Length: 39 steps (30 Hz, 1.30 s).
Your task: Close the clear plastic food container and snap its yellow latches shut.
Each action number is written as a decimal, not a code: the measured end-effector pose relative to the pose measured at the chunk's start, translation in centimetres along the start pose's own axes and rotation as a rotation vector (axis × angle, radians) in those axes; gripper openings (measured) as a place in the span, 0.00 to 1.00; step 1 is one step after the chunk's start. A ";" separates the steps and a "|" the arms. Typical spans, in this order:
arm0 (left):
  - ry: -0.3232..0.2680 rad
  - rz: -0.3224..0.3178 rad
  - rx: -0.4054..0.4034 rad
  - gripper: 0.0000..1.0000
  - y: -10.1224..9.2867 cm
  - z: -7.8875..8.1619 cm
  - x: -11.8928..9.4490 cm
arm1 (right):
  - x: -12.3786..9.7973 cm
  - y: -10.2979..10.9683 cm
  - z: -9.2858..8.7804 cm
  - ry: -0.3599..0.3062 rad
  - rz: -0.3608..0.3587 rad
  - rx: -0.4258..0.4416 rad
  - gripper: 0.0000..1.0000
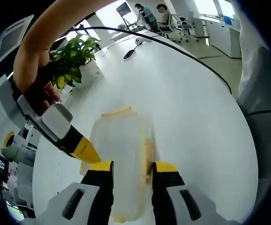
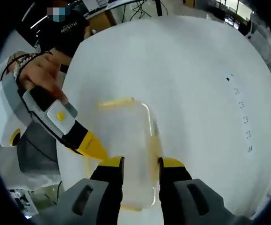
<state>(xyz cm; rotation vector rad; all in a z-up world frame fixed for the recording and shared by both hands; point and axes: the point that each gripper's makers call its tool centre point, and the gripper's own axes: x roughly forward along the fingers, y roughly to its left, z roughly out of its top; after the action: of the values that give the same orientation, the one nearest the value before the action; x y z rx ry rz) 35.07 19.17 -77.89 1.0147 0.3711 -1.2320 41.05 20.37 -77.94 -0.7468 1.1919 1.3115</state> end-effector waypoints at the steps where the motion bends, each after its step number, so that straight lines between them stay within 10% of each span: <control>1: 0.002 0.000 -0.006 0.24 0.0 0.0 0.0 | 0.0 0.0 0.0 0.002 0.000 0.000 0.26; 39: 0.007 0.015 -0.051 0.17 0.0 -0.1 0.2 | 0.1 -1.0 0.1 0.026 0.018 0.008 0.26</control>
<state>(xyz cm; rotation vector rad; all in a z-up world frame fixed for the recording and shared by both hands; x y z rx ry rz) 35.20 19.09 -78.09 0.9766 0.3978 -1.1998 41.96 20.29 -78.22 -0.7508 1.2267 1.3145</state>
